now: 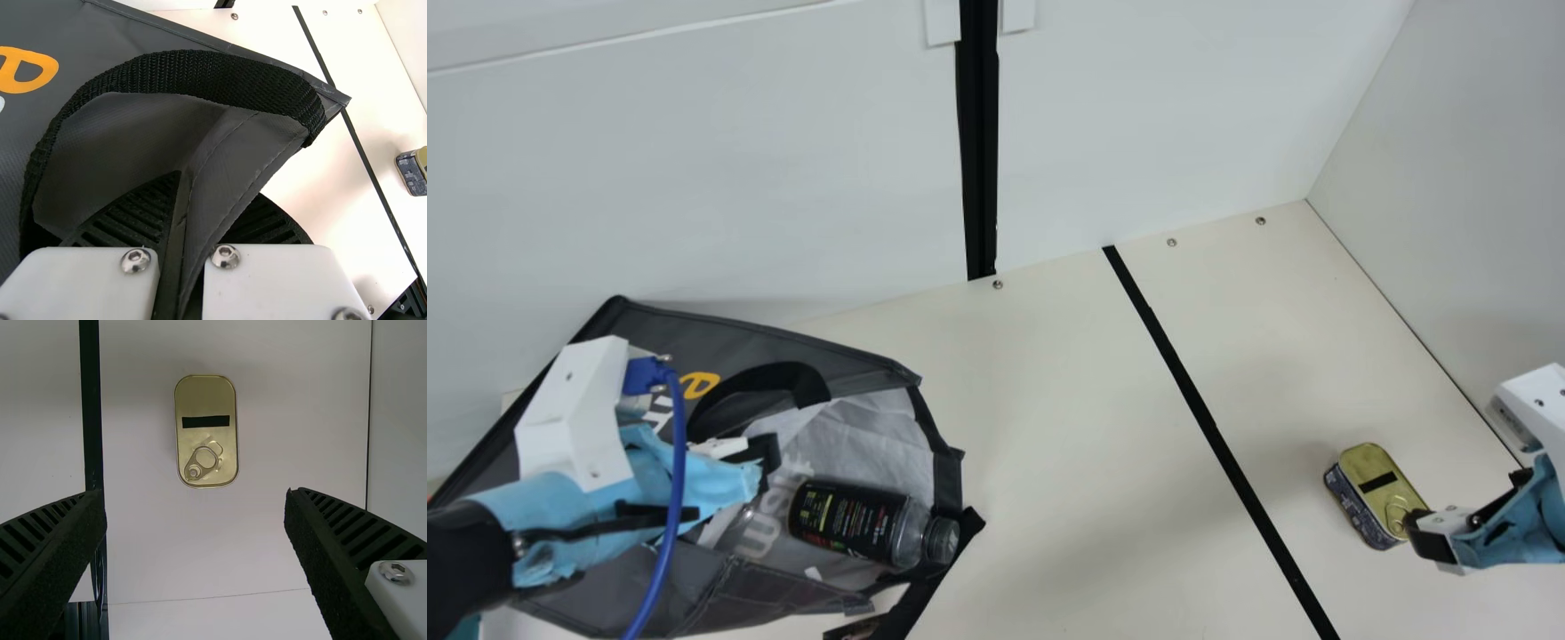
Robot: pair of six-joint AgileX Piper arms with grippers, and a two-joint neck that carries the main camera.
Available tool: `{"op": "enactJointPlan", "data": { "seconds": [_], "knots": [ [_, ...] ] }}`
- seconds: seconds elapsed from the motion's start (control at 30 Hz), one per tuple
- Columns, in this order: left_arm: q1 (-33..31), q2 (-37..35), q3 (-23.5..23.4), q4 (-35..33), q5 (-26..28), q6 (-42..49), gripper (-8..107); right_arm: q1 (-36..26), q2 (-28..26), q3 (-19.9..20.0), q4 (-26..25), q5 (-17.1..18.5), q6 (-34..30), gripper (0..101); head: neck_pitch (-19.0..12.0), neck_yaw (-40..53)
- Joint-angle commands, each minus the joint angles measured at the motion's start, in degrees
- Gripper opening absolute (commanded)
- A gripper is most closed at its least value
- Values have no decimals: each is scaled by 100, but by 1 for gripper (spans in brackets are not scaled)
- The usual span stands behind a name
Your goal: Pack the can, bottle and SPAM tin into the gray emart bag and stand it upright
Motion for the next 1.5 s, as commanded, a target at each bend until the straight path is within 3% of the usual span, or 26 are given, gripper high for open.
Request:
{"op": "enactJointPlan", "data": {
  "seconds": [0.0,0.77,1.47],
  "knots": [
    [0,0,0,0,0,0,-8,64,57,40,-25,-106,61,95,-130,-5],
    [0,0,0,0,0,0,-8,933,973,488,-111,-1451,843,95,-130,-5],
    [0,0,0,0,0,0,-8,1406,1703,804,-291,-2321,1151,95,-130,-5]
  ]
}}
